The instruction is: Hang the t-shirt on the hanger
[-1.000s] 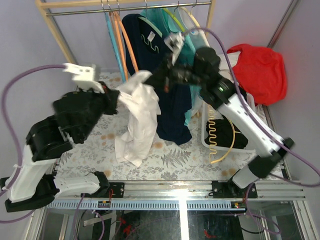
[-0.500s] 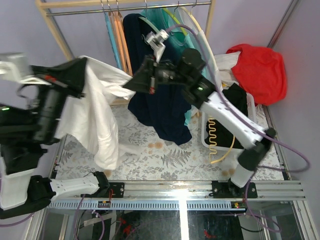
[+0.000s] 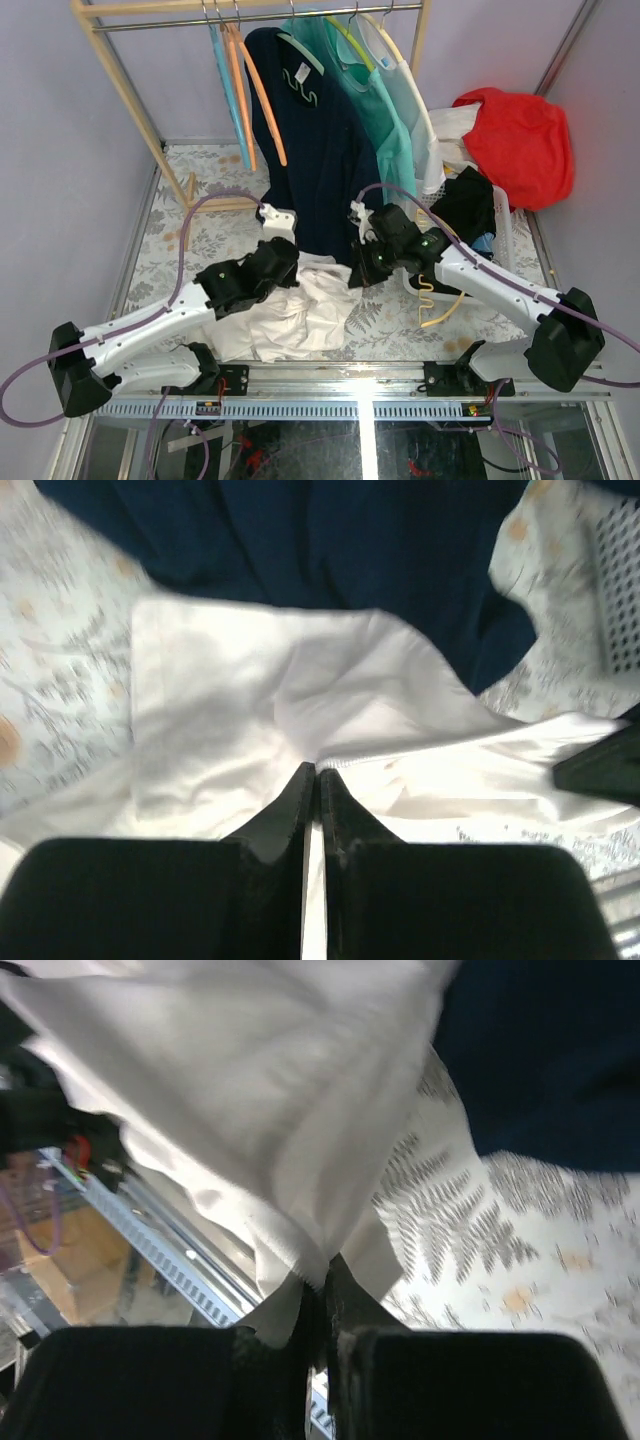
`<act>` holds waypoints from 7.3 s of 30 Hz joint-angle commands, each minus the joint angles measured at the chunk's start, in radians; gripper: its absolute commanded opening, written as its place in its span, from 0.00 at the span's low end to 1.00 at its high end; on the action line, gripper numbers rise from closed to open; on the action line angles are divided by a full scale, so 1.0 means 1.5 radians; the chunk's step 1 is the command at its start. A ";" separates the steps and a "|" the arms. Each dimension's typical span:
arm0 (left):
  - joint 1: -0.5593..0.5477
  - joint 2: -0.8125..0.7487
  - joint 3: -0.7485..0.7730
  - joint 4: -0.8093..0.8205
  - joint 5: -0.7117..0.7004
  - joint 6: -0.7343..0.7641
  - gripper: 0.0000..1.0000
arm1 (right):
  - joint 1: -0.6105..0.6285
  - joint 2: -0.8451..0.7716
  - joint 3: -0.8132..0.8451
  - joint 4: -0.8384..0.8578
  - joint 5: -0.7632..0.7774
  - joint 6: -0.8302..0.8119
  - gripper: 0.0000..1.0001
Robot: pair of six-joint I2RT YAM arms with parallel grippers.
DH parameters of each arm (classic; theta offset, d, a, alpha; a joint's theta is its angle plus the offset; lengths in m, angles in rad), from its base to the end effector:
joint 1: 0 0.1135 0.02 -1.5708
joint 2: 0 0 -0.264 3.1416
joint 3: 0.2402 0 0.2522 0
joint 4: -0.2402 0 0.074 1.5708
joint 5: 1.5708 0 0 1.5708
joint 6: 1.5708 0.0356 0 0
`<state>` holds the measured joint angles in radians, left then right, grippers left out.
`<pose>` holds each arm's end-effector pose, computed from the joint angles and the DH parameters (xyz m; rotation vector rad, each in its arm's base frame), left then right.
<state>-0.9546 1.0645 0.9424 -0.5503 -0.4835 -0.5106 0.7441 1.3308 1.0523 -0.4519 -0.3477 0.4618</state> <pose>0.1435 -0.1740 0.3084 0.2246 2.1586 -0.2998 0.2046 0.2049 0.2886 -0.5370 2.4077 0.9789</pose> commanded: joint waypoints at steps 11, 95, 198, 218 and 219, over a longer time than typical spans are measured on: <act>0.004 -0.108 0.105 -0.076 -0.019 -0.045 0.00 | -0.022 -0.029 0.067 -0.110 0.370 -0.044 0.00; -0.136 -0.060 0.635 -0.245 -0.381 0.089 0.00 | 0.023 0.170 0.545 0.086 -0.031 -0.025 0.00; -0.074 0.009 -0.163 0.339 0.135 -0.083 0.00 | -0.468 -0.283 -0.051 -0.312 0.195 0.025 0.76; -0.052 -0.011 -0.137 0.298 0.142 -0.068 0.00 | -0.685 -0.245 -0.213 -0.126 0.022 0.039 0.68; -0.051 -0.010 -0.135 0.296 0.142 -0.066 0.00 | -0.692 -0.242 -0.223 -0.107 0.006 0.045 0.65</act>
<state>-1.0397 1.0634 0.6922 -0.1284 -0.2703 -0.6331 -0.2634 0.9558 0.7570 -0.7261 -0.2188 0.5014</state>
